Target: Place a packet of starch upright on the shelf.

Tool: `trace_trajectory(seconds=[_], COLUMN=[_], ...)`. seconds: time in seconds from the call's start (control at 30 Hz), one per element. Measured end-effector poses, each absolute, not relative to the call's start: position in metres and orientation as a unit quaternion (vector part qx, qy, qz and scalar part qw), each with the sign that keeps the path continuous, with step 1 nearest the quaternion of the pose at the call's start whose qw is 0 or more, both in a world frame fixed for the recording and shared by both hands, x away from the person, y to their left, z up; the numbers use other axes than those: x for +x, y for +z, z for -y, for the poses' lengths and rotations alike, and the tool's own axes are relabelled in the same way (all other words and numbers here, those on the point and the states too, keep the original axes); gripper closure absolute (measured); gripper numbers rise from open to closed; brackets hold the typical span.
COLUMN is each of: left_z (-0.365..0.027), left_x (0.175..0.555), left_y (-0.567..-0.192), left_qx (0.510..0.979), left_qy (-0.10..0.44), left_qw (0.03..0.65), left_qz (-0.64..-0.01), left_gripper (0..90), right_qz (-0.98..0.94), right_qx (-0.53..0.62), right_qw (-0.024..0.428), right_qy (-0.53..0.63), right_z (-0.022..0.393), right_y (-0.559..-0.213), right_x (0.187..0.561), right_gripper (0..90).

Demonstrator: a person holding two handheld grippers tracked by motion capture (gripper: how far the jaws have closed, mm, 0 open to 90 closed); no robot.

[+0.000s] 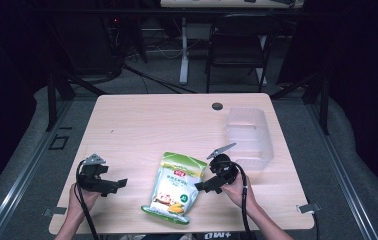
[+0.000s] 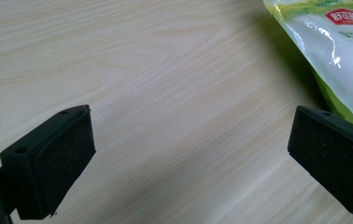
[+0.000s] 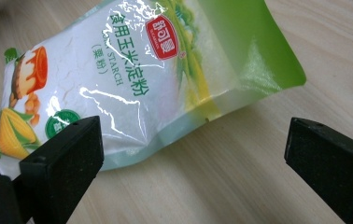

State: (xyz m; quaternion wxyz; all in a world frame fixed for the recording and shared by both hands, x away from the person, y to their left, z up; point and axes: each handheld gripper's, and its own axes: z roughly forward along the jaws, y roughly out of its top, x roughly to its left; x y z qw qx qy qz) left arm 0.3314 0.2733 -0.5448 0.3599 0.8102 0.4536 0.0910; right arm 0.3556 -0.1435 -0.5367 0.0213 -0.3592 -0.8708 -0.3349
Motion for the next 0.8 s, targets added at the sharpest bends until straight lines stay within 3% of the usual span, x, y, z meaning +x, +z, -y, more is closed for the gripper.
trace_trajectory(seconds=[0.5, 0.8], left_z=[-0.273, -0.27], left_x=[0.332, 0.332], left_y=[-0.546, -0.547], left_qx=[0.814, 0.815], left_qy=[0.089, 0.085], left_qw=[0.356, 0.352], left_qz=[-0.45, -0.451], left_gripper=[0.7, 1.0], right_qz=[0.865, 0.859], right_qx=[-0.367, -0.376], right_qw=[0.053, 0.072], right_qy=[-0.339, -0.34], right_z=[0.122, 0.117], right_y=[-0.55, -0.554], right_x=[0.374, 0.376], right_gripper=[9.2, 42.1])
